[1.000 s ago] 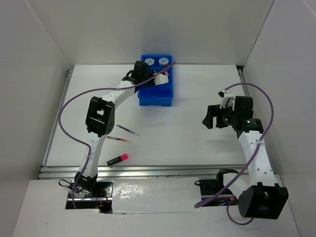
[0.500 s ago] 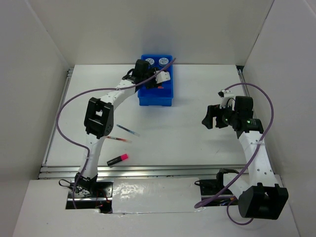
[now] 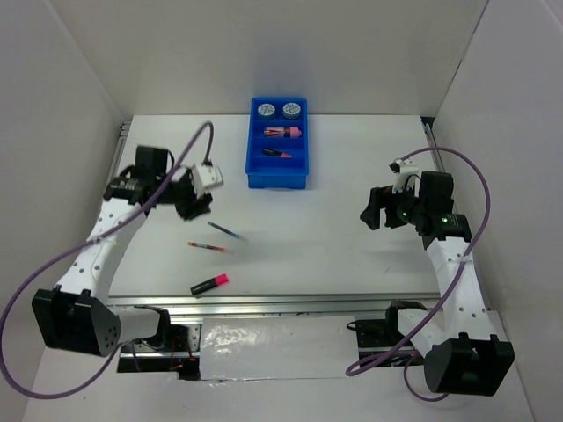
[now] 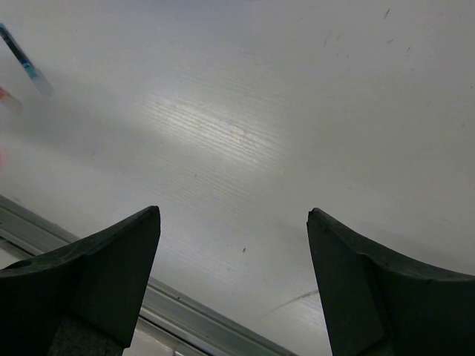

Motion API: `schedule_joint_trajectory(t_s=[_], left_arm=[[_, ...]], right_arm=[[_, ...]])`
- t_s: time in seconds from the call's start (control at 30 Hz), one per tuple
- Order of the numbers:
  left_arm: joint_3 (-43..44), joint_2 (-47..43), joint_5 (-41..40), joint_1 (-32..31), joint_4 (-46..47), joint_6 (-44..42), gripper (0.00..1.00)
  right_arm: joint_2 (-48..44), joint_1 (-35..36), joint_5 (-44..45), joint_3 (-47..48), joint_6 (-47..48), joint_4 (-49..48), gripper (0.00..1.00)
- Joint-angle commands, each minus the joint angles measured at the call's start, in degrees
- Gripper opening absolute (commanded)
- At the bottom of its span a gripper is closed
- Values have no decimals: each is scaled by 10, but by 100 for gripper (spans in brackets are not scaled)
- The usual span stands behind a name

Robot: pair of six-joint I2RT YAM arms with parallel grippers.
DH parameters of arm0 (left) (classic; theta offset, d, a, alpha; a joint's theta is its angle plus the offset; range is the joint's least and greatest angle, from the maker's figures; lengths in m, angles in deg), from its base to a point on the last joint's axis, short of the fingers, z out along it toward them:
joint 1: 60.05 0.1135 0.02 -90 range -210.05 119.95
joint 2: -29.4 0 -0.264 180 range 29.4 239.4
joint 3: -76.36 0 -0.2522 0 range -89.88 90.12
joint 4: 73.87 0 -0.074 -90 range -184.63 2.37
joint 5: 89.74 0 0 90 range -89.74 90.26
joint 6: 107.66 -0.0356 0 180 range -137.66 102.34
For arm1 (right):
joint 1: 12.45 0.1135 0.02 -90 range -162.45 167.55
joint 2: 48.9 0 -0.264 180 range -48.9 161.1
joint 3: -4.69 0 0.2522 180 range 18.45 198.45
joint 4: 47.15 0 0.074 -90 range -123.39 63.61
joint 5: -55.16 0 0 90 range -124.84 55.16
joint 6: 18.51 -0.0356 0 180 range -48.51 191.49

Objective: Sort the stationery into containers
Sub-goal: Grab a piece of stationery with the left arm

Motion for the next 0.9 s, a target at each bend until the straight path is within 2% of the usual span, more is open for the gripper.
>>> schedule_joint_trajectory(t_s=[0.0, 0.07, 0.2, 0.37, 0.57, 0.87], left_arm=[[-144, -48, -4, 2, -101, -56, 60], [-214, -103, -22, -7, -93, -59, 63], [-291, -132, -41, -32, -78, -46, 64], [-335, -126, -67, -44, -40, -44, 64], [-382, -111, -106, -89, 18, -21, 63], [-381, -63, -113, -131, 43, -8, 62]], right_arm=[[-4, 9, 1, 14, 7, -4, 86], [-2, 14, 1, 16, 8, -2, 86], [-2, 17, 8, 24, 9, 2, 86], [-13, 18, 12, 17, 10, 5, 86], [-21, 17, 19, 9, 10, 7, 86], [-9, 17, 25, 14, 17, 7, 86]])
